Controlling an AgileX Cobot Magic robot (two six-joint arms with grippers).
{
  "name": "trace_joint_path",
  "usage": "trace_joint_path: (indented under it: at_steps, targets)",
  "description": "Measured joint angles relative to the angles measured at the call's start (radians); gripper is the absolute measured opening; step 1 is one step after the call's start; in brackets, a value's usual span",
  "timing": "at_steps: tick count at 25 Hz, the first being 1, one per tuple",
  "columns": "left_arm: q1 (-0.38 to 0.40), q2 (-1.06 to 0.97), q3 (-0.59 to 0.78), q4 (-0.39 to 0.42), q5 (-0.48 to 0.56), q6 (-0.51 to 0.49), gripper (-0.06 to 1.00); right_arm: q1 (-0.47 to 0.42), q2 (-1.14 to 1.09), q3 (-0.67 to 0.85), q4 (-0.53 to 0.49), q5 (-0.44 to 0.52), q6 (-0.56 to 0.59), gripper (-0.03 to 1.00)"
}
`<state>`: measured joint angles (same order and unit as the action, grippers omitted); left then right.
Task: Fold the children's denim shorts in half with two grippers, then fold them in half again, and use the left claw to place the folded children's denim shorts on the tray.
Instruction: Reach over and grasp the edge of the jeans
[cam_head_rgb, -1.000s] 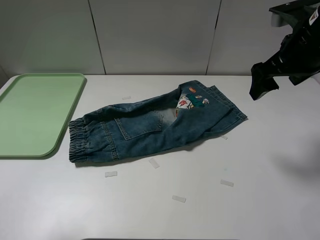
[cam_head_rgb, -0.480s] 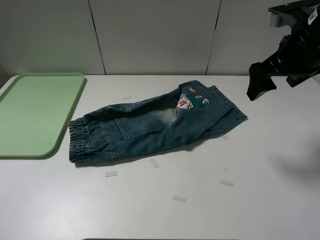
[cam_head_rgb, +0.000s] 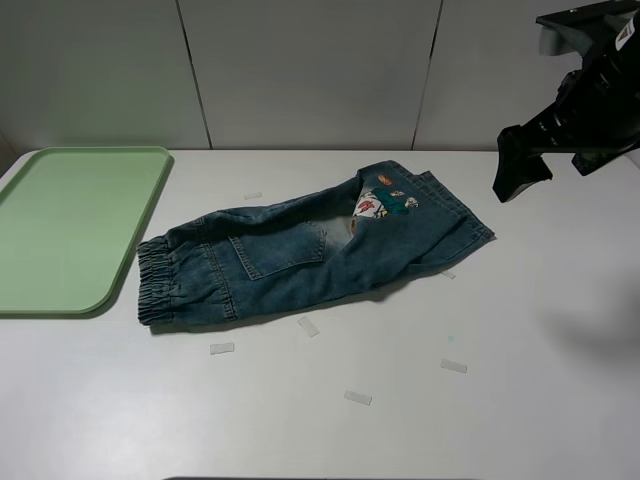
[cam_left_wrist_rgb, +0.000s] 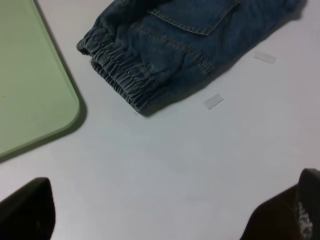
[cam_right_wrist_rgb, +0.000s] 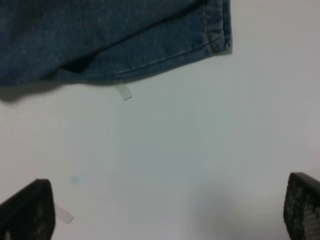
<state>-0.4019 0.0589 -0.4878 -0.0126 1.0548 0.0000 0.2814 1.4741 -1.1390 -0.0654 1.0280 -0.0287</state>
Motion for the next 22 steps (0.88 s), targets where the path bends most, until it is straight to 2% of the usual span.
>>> trace_joint_path:
  at_steps: [12,22]
  targets:
    - [0.011,0.0,0.0,0.0,0.0,0.0,0.95,0.0,0.0,0.0,0.007,-0.001,0.0,0.69]
    - [0.188,-0.005,0.0,0.0,0.0,0.0,0.95,0.0,0.0,0.0,0.016,-0.06,0.0,0.69]
